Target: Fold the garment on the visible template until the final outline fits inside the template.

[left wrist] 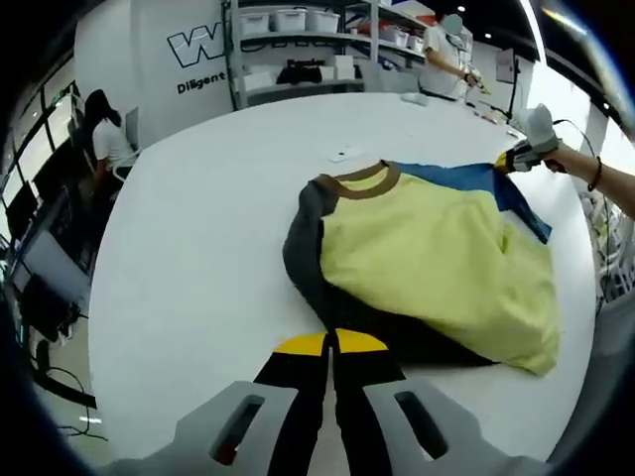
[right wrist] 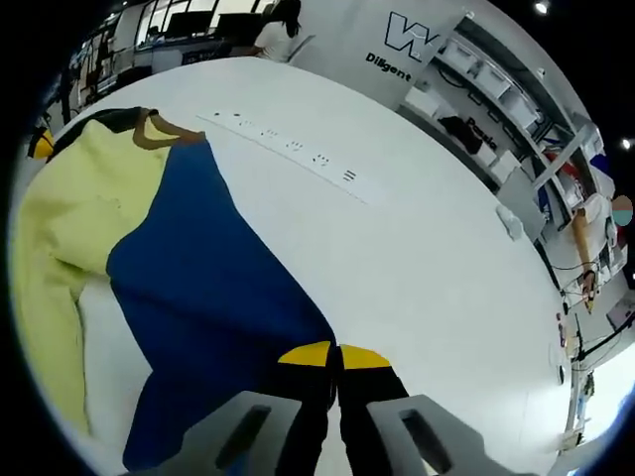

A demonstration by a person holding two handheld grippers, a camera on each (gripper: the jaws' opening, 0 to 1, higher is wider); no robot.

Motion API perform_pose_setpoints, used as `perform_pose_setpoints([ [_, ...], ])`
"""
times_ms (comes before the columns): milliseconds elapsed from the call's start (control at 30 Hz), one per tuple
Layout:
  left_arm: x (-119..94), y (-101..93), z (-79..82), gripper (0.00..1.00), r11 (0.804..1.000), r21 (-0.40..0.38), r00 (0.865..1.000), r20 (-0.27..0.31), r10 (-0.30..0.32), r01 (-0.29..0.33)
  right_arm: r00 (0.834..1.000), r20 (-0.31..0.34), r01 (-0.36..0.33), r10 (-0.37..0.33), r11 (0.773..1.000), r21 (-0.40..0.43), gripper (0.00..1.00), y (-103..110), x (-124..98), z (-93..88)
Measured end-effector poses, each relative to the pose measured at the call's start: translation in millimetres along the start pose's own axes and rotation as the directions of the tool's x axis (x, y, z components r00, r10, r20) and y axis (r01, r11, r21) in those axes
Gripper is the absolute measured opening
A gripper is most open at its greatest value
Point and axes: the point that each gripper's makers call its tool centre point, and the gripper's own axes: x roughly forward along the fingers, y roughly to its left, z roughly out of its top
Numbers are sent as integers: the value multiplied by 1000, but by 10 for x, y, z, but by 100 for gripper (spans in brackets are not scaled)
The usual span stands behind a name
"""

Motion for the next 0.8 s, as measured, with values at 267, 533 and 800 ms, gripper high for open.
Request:
perform_pose_setpoints([
  [267,10,185,27,6,996,29,997,0,79,-79,1000,4,29,-29,999,-13,0,-70,13,20],
  [533,-36,141,182,13,988,-125,988,112,110,-96,1000,23,1,-3,998,66,0,-30,-1,37],
  [800,-46,-108,38,42,989,-138,994,78,73,-61,979,169,-149,114,966,210,25,220,-249,278],
])
